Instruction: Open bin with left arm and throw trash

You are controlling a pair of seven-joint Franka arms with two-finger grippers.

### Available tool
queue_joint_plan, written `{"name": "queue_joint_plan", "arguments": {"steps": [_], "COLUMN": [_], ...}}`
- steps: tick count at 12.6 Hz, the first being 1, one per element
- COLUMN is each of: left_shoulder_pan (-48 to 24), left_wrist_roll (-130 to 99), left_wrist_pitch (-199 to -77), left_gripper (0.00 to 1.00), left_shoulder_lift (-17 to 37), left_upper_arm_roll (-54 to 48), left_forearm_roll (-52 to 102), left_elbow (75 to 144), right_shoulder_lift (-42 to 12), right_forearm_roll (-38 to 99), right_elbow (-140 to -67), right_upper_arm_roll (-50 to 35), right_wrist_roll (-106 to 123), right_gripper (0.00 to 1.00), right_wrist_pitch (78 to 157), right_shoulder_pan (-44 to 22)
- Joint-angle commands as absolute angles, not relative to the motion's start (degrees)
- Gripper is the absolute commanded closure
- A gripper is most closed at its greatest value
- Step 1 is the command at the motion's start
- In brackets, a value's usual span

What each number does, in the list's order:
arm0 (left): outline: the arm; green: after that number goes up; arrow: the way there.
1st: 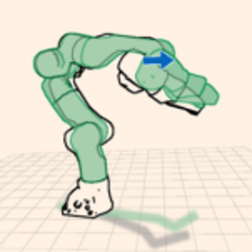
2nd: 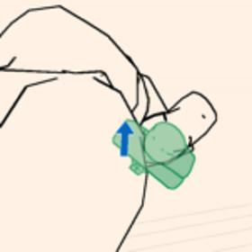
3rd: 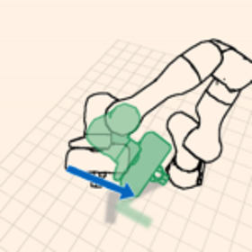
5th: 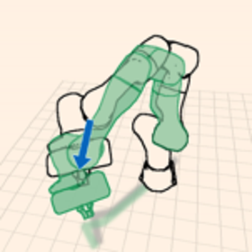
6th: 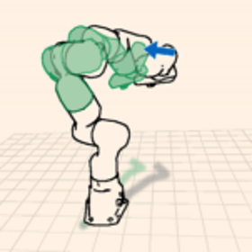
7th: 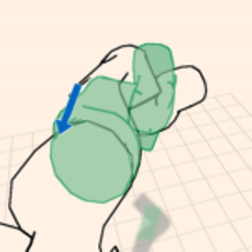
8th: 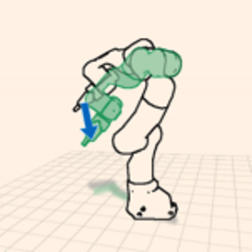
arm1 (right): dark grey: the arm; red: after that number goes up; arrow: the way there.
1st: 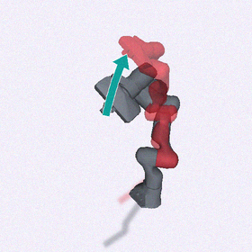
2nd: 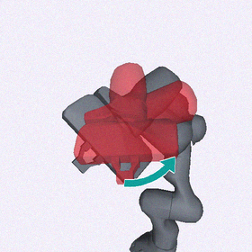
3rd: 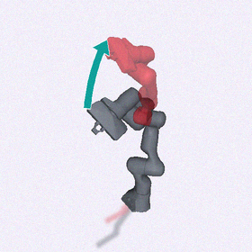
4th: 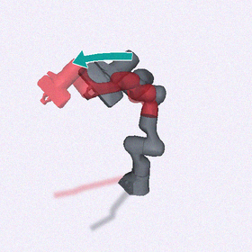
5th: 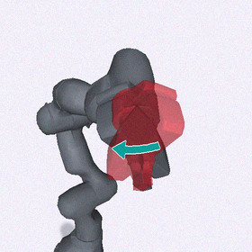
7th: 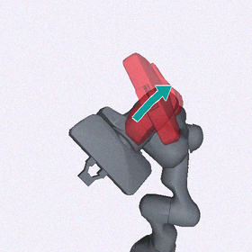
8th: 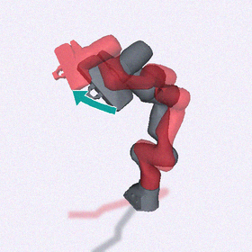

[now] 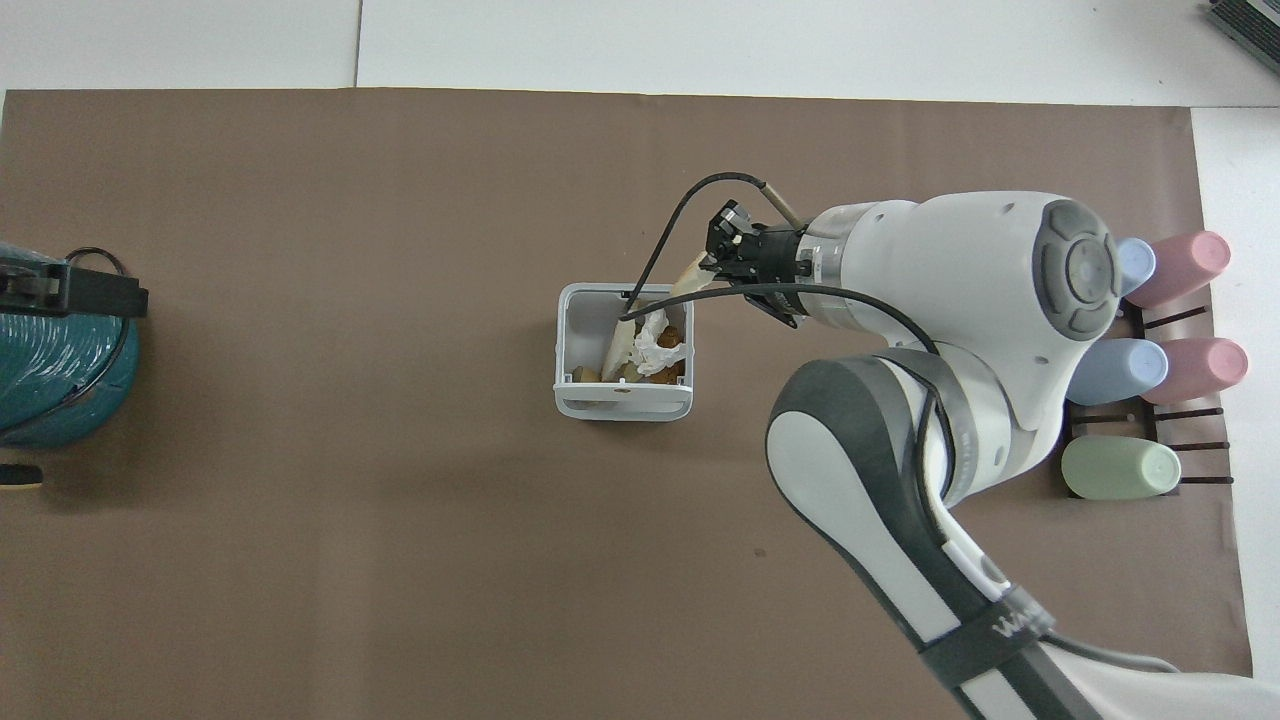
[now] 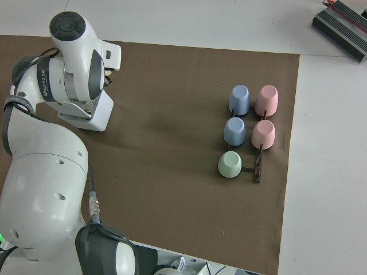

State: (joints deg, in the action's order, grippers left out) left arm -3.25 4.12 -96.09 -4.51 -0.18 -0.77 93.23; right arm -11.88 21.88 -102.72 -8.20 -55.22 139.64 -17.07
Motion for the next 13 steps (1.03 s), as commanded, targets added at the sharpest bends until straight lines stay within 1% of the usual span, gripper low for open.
{"name": "queue_joint_plan", "arguments": {"steps": [1,2,4,5,6,7,8,13], "left_shoulder_pan": [-2.8,-2.8,-2.9,-2.8,-2.8,-2.8,-2.8,-2.8], "left_wrist_roll": [4.7,4.9,4.9,4.8,4.8,4.8,4.8,4.9], "left_wrist_pitch": [-92.6,-91.5,-88.8,-87.8,-85.9,-84.3,-83.9,-84.3], "left_gripper": [0.00,0.00,0.00,0.00,0.00,0.00,0.00,0.00], "left_shoulder_lift": [-3.7,-3.1,-2.5,-2.6,-2.8,-3.2,-3.6,-4.2], "left_upper_arm_roll": [-0.6,-0.6,-0.6,-0.6,-0.6,-0.6,-0.6,-0.6], "left_forearm_roll": [-2.5,-2.5,-2.5,-2.3,-2.3,-2.3,-2.4,-2.3], "left_elbow": [89.4,86.9,86.1,86.4,86.4,86.6,87.1,88.4], "right_shoulder_lift": [-16.0,-16.1,-16.0,-16.0,-15.6,-15.5,-15.6,-15.6], "right_forearm_roll": [23.4,23.4,23.4,23.4,23.4,23.4,23.4,22.3], "right_elbow": [-101.7,-102.0,-103.6,-104.4,-105.5,-106.0,-105.9,-105.1], "right_upper_arm_roll": [-8.5,-8.5,-8.5,-8.5,-8.5,-8.5,-8.5,-8.4], "right_wrist_roll": [-59.1,-60.2,-62.7,-63.2,-63.3,-63.3,-63.3,-62.9], "right_gripper": [1.00,1.00,1.00,0.94,0.78,0.44,0.00,0.00], "right_wrist_pitch": [143.2,142.8,142.6,142.6,142.6,142.6,142.8,142.8], "right_shoulder_pan": [-20.5,-21.6,-23.3,-24.0,-24.5,-24.4,-24.3,-23.8]}}
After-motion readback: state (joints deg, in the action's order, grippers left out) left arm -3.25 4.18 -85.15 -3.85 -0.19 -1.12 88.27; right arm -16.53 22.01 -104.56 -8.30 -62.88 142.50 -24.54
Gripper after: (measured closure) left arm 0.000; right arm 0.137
